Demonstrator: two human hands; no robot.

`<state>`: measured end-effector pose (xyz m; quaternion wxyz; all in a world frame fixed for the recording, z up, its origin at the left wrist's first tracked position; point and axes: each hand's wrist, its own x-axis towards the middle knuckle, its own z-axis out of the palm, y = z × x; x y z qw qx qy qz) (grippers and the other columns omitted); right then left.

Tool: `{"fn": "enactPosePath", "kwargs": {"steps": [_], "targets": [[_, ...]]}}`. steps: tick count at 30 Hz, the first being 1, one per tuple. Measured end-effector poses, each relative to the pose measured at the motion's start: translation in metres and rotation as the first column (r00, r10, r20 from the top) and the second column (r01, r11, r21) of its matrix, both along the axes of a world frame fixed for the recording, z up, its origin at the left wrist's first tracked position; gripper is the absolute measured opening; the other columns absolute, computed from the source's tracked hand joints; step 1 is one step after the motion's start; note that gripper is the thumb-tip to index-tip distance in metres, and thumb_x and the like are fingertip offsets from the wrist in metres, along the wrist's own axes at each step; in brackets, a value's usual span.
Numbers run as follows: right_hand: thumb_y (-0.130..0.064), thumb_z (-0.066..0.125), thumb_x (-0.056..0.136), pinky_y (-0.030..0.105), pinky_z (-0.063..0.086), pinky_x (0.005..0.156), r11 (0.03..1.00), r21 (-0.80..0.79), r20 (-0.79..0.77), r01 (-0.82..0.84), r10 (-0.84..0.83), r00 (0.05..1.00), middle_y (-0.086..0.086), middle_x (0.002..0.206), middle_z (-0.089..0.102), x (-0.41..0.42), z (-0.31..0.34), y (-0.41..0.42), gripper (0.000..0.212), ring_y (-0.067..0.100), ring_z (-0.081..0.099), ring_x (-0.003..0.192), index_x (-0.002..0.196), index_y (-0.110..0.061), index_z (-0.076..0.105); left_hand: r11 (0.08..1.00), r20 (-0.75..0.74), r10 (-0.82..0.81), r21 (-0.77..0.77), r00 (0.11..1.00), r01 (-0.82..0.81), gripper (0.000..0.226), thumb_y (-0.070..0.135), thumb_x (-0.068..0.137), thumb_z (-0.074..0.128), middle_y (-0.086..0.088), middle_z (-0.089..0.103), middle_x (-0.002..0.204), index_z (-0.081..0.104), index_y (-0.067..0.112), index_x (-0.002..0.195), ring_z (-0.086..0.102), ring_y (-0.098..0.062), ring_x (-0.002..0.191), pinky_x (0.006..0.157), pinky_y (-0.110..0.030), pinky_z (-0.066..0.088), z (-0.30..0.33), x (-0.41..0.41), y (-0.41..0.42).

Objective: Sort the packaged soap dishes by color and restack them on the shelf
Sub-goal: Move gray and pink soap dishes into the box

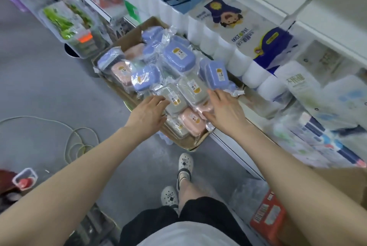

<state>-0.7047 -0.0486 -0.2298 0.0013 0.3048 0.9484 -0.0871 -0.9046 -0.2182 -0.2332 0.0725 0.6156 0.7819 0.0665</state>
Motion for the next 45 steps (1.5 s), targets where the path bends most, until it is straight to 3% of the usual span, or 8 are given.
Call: {"fn": "enactPosePath", "kwargs": {"steps": [10, 16, 20, 24, 28, 31, 37, 45], "targets": [[-0.066, 0.066, 0.077, 0.046, 0.041, 0.105, 0.966, -0.208, 0.103, 0.153, -0.134, 0.986, 0.017, 0.148, 0.037, -0.082, -0.062, 0.044, 0.108, 0.033, 0.041, 0.133, 0.153, -0.014, 0.008, 0.976, -0.016, -0.125, -0.180, 0.992, 0.120, 0.073, 0.013, 0.058, 0.087, -0.015, 0.059, 0.131, 0.061, 0.006, 0.125, 0.055, -0.034, 0.123, 0.103, -0.044, 0.044, -0.053, -0.045, 0.053], [-0.058, 0.069, 0.078, 0.046, 0.046, 0.095, 0.967, -0.176, 0.080, 0.185, -0.173, 0.982, 0.016, 0.134, 0.049, -0.093, -0.068, 0.058, 0.101, 0.034, 0.052, 0.119, 0.153, -0.018, 0.013, 0.958, -0.024, -0.223, -0.191, 0.975, 0.214, 0.072, 0.006, 0.060, 0.084, -0.015, 0.060, 0.130, 0.059, 0.006, 0.128, 0.056, -0.033, 0.123, 0.101, -0.045, 0.047, -0.075, -0.056, 0.061], [-0.053, 0.069, 0.076, 0.044, 0.043, 0.090, 0.967, -0.084, 0.026, 0.242, -0.241, 0.970, 0.015, 0.122, 0.055, -0.081, -0.051, 0.065, 0.090, 0.035, 0.053, 0.110, 0.148, -0.015, 0.030, 0.941, -0.112, -0.282, -0.225, 0.953, 0.252, 0.075, 0.007, 0.081, 0.068, -0.010, 0.035, 0.153, 0.035, 0.014, 0.148, 0.034, -0.029, 0.140, 0.114, -0.040, 0.028, -0.076, -0.064, 0.073], [-0.054, 0.069, 0.075, 0.046, 0.042, 0.091, 0.938, -0.059, 0.039, 0.342, -0.340, 0.940, 0.017, 0.122, 0.056, -0.062, -0.044, 0.068, 0.090, 0.037, 0.051, 0.112, 0.147, -0.016, 0.032, 0.832, -0.273, -0.507, -0.401, 0.817, 0.382, 0.089, 0.011, 0.086, 0.062, -0.009, 0.001, 0.162, 0.005, 0.016, 0.154, -0.002, -0.030, 0.149, 0.122, -0.044, 0.001, -0.080, -0.065, 0.103], [-0.054, 0.069, 0.074, 0.045, 0.041, 0.089, 0.911, -0.053, 0.089, 0.410, -0.404, 0.910, 0.018, 0.120, 0.056, -0.043, -0.048, 0.062, 0.088, 0.037, 0.051, 0.110, 0.145, -0.015, 0.033, 0.760, -0.327, -0.609, -0.502, 0.723, 0.413, 0.099, 0.019, 0.082, 0.069, -0.008, 0.005, 0.162, 0.000, 0.018, 0.154, -0.001, -0.031, 0.149, 0.118, -0.046, -0.008, -0.090, -0.063, 0.125], [-0.054, 0.070, 0.073, 0.045, 0.042, 0.087, 0.906, -0.020, 0.121, 0.423, -0.418, 0.900, 0.018, 0.115, 0.059, -0.033, -0.047, 0.053, 0.089, 0.037, 0.054, 0.105, 0.144, -0.014, 0.034, 0.771, -0.338, -0.616, -0.445, 0.712, 0.456, 0.090, 0.022, 0.082, 0.067, -0.009, 0.025, 0.154, 0.012, 0.016, 0.153, 0.018, -0.032, 0.144, 0.119, -0.046, 0.001, -0.086, -0.060, 0.127], [-0.051, 0.071, 0.074, 0.044, 0.041, 0.089, 0.851, 0.001, 0.085, 0.525, -0.523, 0.848, 0.018, 0.125, 0.056, -0.023, -0.024, 0.033, 0.090, 0.037, 0.049, 0.113, 0.148, -0.016, 0.033, 0.880, -0.079, -0.469, -0.130, 0.880, 0.457, 0.092, 0.045, 0.067, 0.079, -0.010, 0.050, 0.132, 0.039, 0.012, 0.143, 0.046, -0.033, 0.121, 0.109, -0.043, 0.034, -0.065, -0.073, 0.110], [-0.050, 0.071, 0.073, 0.045, 0.039, 0.095, 0.724, 0.030, -0.068, 0.689, -0.686, 0.724, 0.016, 0.131, 0.053, 0.018, 0.012, -0.013, 0.090, 0.038, 0.048, 0.118, 0.148, -0.019, 0.034, 0.909, 0.071, -0.415, 0.003, 0.907, 0.416, 0.086, 0.051, 0.076, 0.072, -0.014, 0.048, 0.133, 0.038, 0.009, 0.142, 0.046, -0.034, 0.121, 0.106, -0.042, 0.036, -0.020, -0.055, 0.104]]}}
